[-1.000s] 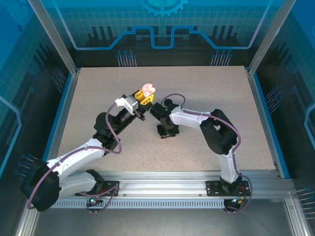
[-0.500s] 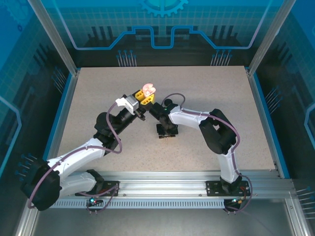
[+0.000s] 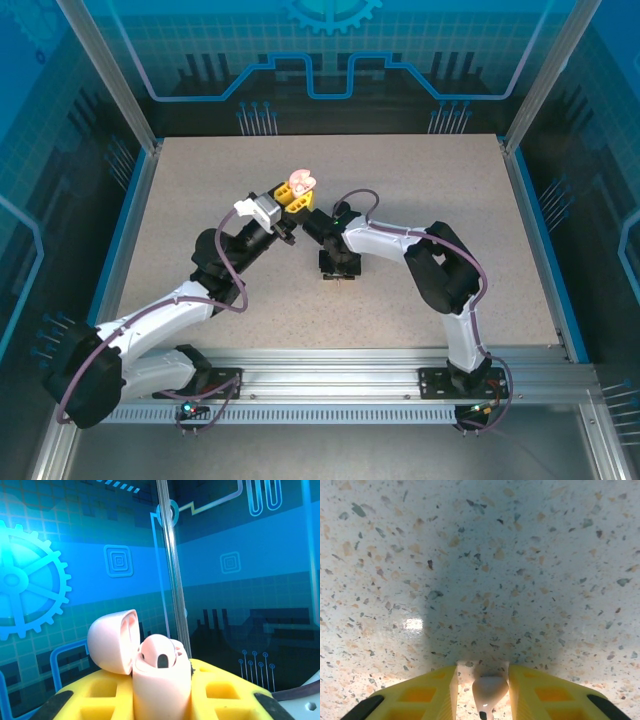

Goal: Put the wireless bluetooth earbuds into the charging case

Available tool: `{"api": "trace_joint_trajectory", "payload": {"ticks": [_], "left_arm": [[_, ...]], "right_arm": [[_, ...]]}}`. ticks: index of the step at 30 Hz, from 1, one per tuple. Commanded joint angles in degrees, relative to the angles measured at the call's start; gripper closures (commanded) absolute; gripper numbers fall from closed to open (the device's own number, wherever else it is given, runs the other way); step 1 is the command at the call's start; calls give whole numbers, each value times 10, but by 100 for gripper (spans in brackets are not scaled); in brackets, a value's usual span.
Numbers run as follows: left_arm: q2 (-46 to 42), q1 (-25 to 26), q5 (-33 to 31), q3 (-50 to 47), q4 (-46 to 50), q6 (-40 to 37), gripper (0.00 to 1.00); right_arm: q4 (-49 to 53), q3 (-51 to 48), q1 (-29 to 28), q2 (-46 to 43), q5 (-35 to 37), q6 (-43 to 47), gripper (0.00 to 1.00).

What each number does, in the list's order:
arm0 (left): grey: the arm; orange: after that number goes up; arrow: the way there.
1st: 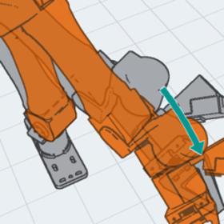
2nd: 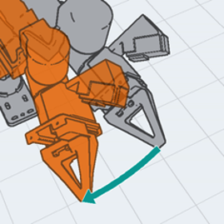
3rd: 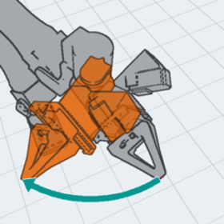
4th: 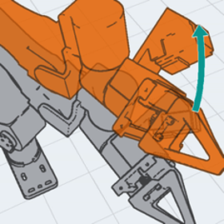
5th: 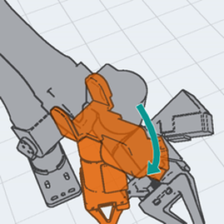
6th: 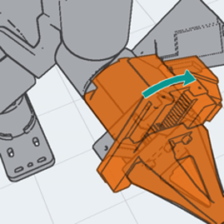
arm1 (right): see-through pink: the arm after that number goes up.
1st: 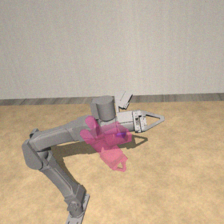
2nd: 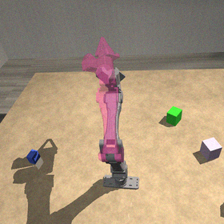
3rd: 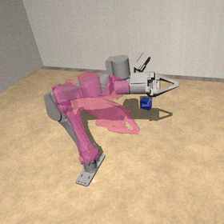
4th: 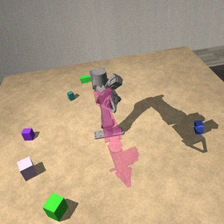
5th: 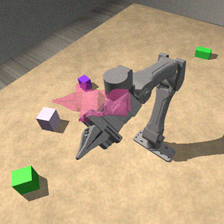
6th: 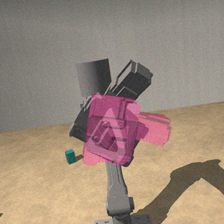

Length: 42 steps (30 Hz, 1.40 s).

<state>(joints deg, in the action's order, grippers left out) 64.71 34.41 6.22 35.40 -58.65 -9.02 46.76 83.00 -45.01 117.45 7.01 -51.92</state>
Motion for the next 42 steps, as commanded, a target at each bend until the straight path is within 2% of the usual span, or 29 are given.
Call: {"api": "trace_joint_trajectory", "payload": {"ticks": [1,8,14,26,35,42], "left_arm": [[0,3,-4,6,-29,4,100],[2,4,-4,7,-29,7,100],[6,3,-7,9,-27,7,100],[-1,3,-6,8,-15,6,100],[-3,4,28,25,0,-5,100],[5,4,43,32,-1,-1,100]], "right_arm": [[22,-10,-10,34,1,-20,70],[23,-13,-16,27,5,-20,74],[5,-27,-19,7,9,-17,84],[-19,-61,-9,-109,57,-6,84],[-30,-38,49,-259,72,54,84],[-34,50,106,-339,42,124,83]]}}
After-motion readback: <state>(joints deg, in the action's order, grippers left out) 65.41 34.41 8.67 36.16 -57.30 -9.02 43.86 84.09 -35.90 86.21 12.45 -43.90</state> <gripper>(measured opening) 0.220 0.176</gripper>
